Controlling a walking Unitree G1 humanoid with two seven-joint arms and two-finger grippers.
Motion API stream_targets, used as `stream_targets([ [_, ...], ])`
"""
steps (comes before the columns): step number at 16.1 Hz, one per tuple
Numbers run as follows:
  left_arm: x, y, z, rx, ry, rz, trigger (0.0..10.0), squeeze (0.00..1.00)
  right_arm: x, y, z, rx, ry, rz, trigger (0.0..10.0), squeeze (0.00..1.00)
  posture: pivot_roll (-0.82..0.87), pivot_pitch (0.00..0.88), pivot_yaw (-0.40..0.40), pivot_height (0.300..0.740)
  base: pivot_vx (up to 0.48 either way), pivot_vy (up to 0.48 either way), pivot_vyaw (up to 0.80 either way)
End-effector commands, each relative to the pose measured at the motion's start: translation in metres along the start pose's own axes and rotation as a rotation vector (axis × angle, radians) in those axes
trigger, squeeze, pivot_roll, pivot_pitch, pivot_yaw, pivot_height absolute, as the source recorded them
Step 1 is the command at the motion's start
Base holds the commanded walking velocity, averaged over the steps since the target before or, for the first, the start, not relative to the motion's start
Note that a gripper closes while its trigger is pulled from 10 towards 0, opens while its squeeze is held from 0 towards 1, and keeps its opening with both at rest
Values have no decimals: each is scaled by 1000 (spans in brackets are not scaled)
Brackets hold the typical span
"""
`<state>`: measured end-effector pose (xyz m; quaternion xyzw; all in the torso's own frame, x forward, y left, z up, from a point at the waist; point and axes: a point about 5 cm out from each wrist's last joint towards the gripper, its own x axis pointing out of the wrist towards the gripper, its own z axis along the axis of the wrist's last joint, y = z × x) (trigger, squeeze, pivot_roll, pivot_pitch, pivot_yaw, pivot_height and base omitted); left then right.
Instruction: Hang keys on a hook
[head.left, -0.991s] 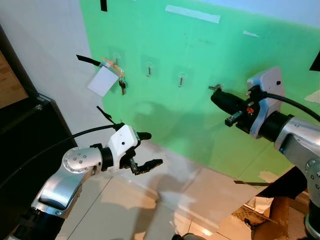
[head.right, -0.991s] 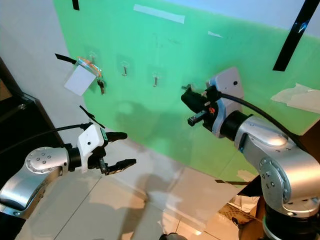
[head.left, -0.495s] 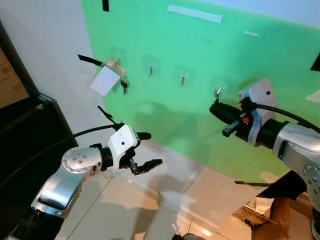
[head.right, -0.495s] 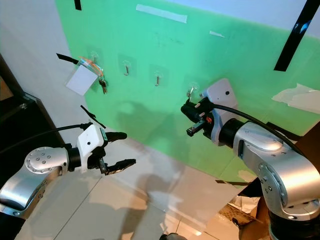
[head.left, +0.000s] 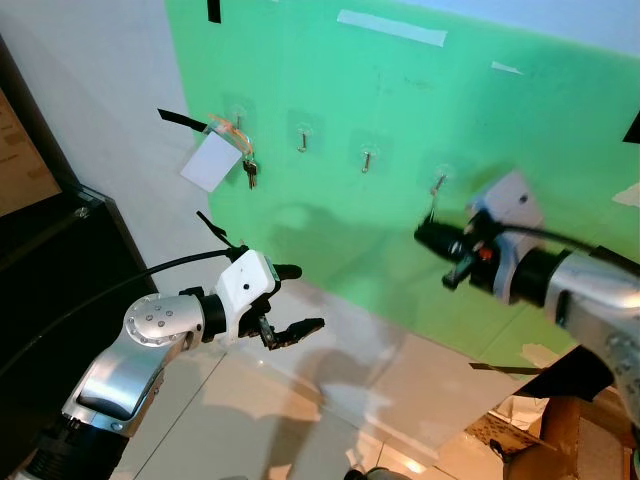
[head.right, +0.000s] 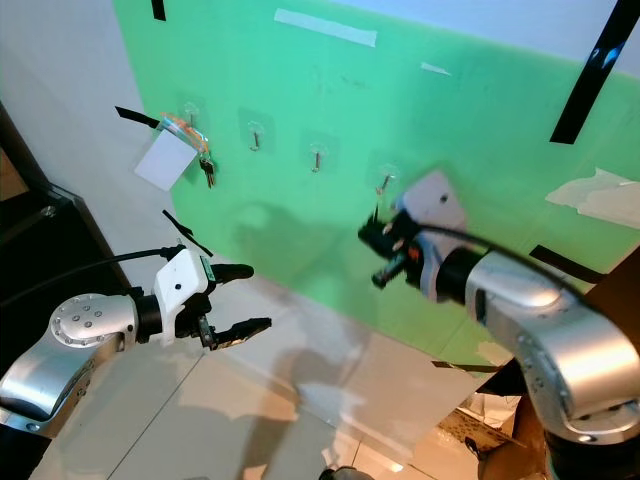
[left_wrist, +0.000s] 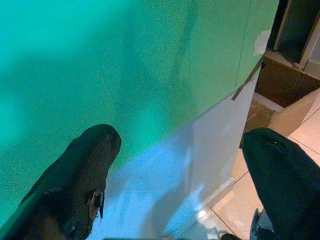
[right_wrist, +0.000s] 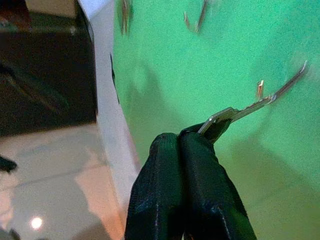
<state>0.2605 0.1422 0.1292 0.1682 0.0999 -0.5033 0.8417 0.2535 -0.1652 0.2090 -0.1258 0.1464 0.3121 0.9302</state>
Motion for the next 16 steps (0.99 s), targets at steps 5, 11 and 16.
stream_targets([
  [5,2,4,5,20,-18,21,10000,0,6,-8,-18,30,52,-63,10000,0,-16,0,-56,740,0,0,0],
  [11,0,27,29,-11,-154,109,10000,0,-24,21,19,-248,-36,389,10000,0,-34,0,-38,740,0,0,0],
  [16,-7,32,35,33,-166,58,10000,0,-41,-8,56,-622,131,574,10000,0,-51,0,-67,740,0,0,0],
])
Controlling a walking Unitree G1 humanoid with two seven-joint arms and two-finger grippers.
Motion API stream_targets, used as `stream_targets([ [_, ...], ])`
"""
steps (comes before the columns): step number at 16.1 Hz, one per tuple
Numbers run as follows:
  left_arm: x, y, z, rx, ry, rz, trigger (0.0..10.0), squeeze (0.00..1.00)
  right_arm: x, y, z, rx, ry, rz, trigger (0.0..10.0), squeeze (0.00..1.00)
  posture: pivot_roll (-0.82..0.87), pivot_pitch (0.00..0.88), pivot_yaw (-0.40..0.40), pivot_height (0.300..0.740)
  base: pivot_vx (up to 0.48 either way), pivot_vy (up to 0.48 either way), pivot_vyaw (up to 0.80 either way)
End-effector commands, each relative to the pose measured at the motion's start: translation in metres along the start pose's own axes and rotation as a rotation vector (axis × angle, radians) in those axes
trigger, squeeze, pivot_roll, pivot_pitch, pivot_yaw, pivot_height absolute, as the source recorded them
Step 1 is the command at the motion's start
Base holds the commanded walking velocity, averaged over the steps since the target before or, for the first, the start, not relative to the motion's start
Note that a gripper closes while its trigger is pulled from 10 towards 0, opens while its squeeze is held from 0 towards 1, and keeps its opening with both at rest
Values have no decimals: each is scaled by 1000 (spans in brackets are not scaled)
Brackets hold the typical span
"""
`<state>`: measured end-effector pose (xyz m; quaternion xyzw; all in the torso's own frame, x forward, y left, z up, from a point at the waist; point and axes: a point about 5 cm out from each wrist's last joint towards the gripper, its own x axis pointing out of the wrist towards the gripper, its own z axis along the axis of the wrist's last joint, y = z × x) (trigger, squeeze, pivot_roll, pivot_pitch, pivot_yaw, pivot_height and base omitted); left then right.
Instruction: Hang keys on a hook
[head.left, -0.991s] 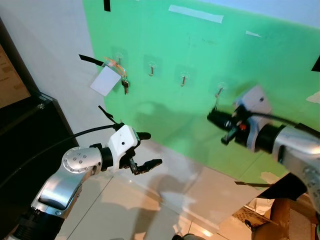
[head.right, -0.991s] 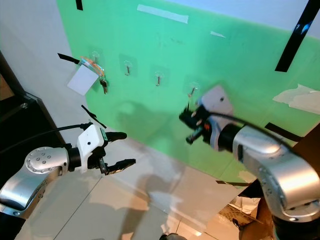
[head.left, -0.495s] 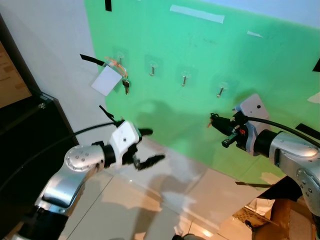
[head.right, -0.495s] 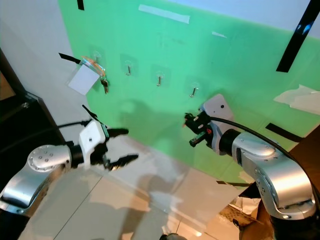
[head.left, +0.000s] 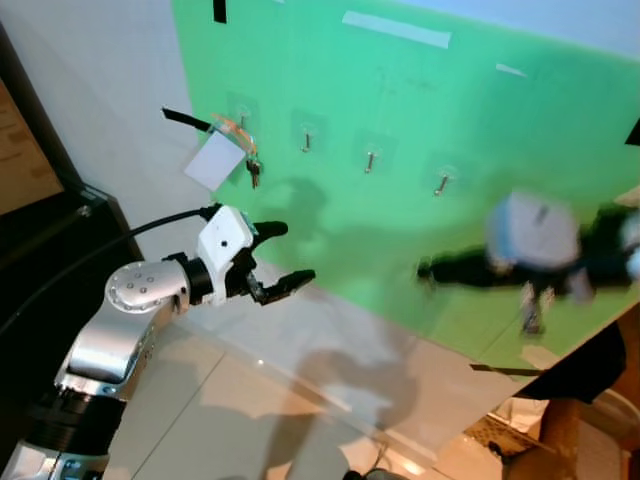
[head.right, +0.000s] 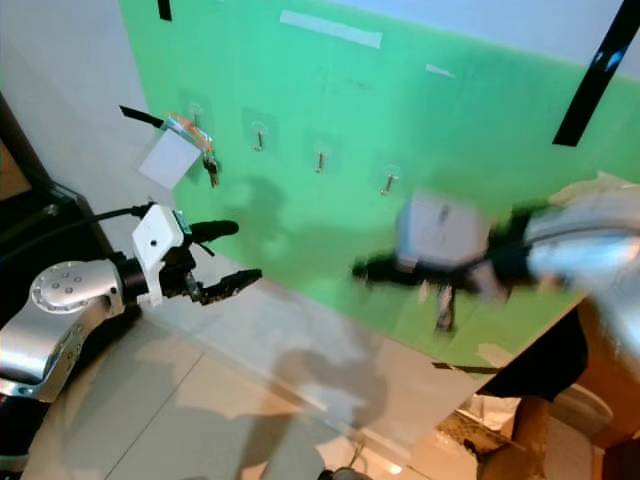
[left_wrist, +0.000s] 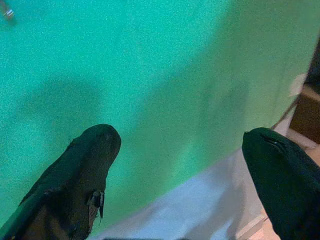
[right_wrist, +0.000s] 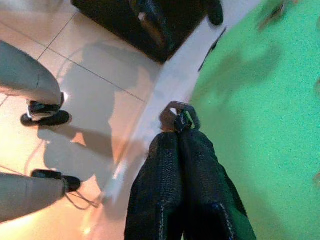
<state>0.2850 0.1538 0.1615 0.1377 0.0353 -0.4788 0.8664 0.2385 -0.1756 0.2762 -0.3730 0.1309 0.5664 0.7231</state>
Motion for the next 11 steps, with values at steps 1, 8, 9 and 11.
stream_targets([
  [1,5,-2,14,33,-52,-46,10000,0,-1,-4,3,-41,4,45,10000,0,-50,0,-70,740,0,0,0],
  [8,49,-30,47,-59,-298,-221,10000,1000,17,-31,24,-91,-120,43,10000,0,-38,0,-91,740,0,0,0],
  [9,54,-33,43,-36,-281,-227,10000,1000,18,-34,27,-72,-151,28,10000,0,-41,0,-88,740,0,0,0],
  [11,63,-37,39,-4,-279,-245,10000,643,16,-39,36,-25,-216,-8,10000,0,-46,0,-83,740,0,0,0],
])
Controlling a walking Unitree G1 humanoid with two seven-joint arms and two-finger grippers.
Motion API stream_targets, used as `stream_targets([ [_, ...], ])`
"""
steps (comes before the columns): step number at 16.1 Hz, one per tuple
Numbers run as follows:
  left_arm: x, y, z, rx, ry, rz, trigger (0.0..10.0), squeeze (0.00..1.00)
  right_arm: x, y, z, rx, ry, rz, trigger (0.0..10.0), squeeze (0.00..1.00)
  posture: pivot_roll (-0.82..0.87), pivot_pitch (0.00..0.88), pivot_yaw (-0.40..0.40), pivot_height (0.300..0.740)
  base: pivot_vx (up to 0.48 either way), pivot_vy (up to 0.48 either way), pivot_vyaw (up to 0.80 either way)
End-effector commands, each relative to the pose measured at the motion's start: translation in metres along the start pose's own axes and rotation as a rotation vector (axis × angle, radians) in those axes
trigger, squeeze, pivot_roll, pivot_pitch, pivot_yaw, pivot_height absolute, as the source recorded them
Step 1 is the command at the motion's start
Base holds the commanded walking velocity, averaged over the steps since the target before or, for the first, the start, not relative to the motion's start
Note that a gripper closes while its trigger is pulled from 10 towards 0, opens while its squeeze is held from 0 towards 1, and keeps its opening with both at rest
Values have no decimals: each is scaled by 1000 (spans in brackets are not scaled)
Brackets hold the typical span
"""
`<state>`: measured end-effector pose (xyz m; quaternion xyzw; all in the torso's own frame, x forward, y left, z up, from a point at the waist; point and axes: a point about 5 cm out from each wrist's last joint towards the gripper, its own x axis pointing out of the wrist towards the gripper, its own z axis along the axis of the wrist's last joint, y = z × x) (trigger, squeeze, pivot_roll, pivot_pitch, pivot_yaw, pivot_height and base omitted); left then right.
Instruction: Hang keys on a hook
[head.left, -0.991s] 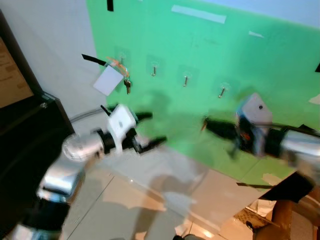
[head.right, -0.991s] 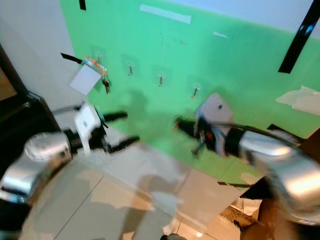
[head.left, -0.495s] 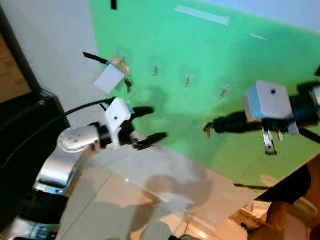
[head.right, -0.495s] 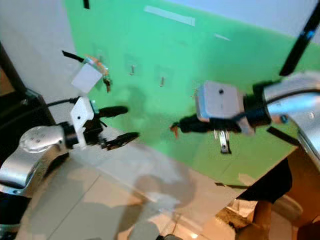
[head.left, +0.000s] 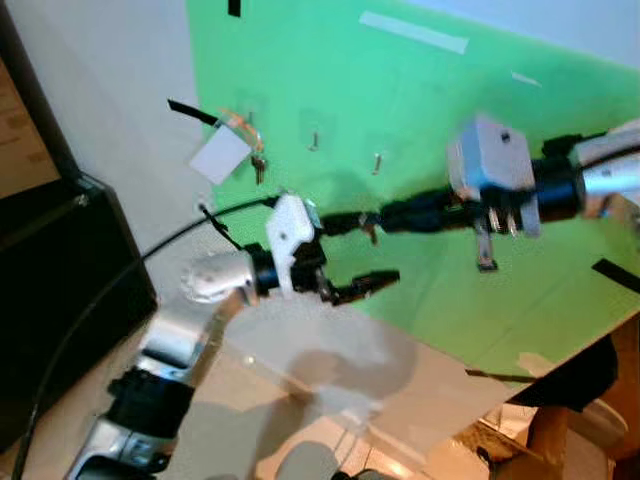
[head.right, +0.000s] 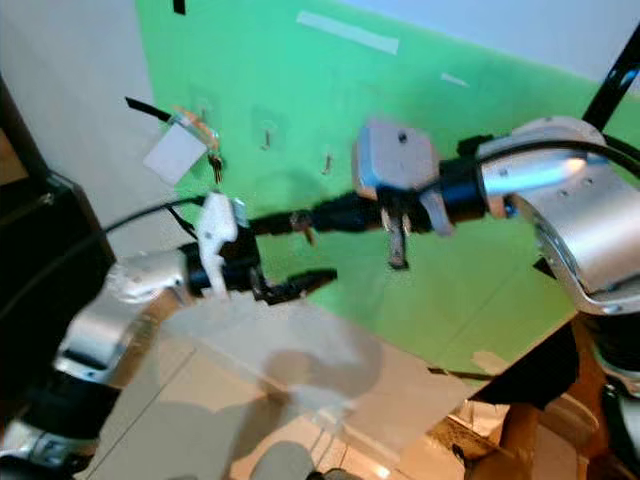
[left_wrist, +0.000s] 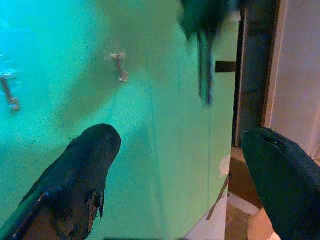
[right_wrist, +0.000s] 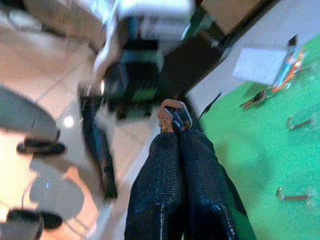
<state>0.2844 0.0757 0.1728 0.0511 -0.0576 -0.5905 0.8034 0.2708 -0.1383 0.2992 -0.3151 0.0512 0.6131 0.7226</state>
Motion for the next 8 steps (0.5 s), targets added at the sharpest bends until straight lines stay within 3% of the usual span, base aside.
stream_targets([
  [1,7,1,6,46,-16,-19,10000,427,-6,-4,7,3,-26,-32,10000,0,-50,0,-79,740,0,0,0],
  [3,10,4,14,37,-82,2,10000,290,-6,-2,8,10,-33,-31,10000,0,-55,0,-73,740,0,0,0],
  [4,9,4,16,9,-114,14,4941,220,-6,-2,8,16,-31,-35,10000,0,-55,0,-72,740,0,0,0],
  [5,7,3,17,-36,-148,24,3020,133,-7,-1,7,27,-28,-42,10000,0,-55,0,-72,740,0,0,0],
  [6,3,2,16,-106,-191,32,0,0,-7,-1,7,39,-27,-49,10000,0,-55,0,-72,740,0,0,0],
  [8,-2,1,13,-185,-233,51,0,0,-8,-2,7,48,-23,-53,10000,0,-59,0,-72,740,0,0,0],
])
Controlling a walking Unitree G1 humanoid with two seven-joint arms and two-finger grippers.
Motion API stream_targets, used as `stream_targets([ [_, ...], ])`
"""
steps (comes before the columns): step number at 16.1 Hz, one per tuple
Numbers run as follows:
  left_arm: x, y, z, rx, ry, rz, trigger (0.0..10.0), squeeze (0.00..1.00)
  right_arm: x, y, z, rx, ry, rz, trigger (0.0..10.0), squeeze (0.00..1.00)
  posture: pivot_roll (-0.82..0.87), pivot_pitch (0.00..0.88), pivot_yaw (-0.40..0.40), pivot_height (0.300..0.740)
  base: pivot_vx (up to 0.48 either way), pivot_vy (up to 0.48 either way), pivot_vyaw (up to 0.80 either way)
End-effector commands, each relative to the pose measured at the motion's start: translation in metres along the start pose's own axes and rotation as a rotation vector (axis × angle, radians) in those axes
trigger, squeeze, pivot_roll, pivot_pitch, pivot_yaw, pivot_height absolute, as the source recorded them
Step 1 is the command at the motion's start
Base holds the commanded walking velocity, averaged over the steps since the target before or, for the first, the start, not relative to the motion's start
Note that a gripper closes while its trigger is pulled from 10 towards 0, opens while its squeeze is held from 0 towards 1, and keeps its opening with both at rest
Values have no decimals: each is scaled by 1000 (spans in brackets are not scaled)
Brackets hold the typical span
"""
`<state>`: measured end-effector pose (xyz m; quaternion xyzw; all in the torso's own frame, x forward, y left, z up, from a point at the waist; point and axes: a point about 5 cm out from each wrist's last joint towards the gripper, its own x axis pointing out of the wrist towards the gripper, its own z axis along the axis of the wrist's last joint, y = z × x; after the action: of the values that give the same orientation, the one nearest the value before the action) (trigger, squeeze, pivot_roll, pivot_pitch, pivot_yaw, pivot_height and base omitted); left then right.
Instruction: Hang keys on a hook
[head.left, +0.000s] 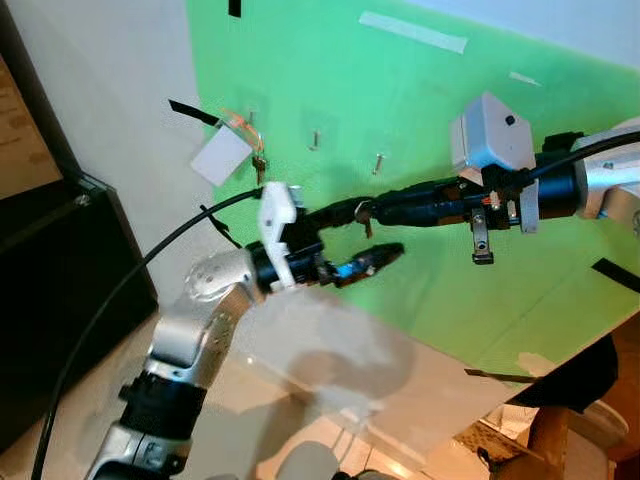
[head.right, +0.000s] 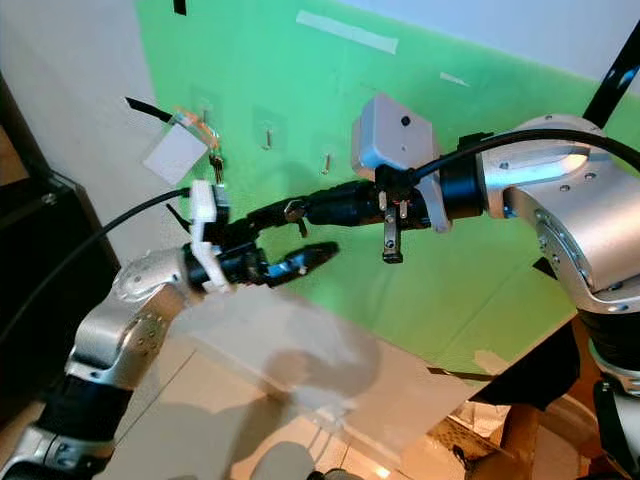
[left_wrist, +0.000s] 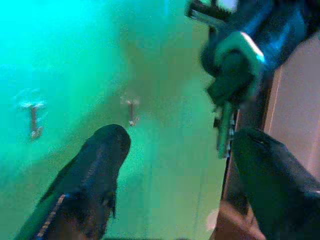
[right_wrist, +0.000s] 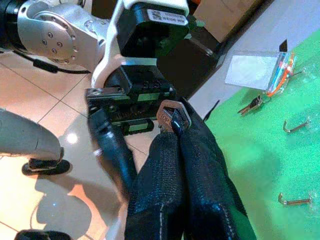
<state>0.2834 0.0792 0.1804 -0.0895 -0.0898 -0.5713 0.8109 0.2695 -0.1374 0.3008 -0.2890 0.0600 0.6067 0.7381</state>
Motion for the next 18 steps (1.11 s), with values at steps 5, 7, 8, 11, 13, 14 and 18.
stream_targets([
  [5,-6,0,-3,-91,7,-18,0,0,-5,-2,9,5,-29,-36,10000,0,-55,0,-68,740,0,0,0],
  [7,-2,0,-6,-85,39,-55,0,0,-4,-2,10,6,-35,-33,10000,0,-57,0,-66,740,0,0,0],
  [8,0,0,-6,-81,45,-71,0,0,-5,-1,10,7,-36,-32,10000,0,-58,0,-65,740,0,0,0],
  [11,4,0,-4,-76,45,-95,0,0,-5,0,10,8,-36,-33,10000,0,-62,0,-60,740,0,0,0],
  [13,6,1,-2,-70,41,-104,0,0,-5,2,10,9,-36,-29,10000,0,-62,0,-58,740,0,0,0],
  [14,7,2,-1,-67,38,-106,0,0,-5,2,10,9,-36,-26,10000,0,-62,0,-56,740,0,0,0],
  [18,10,2,1,-67,42,-130,0,0,-3,4,10,10,-38,-15,10000,0,-60,0,-54,740,0,0,0],
])
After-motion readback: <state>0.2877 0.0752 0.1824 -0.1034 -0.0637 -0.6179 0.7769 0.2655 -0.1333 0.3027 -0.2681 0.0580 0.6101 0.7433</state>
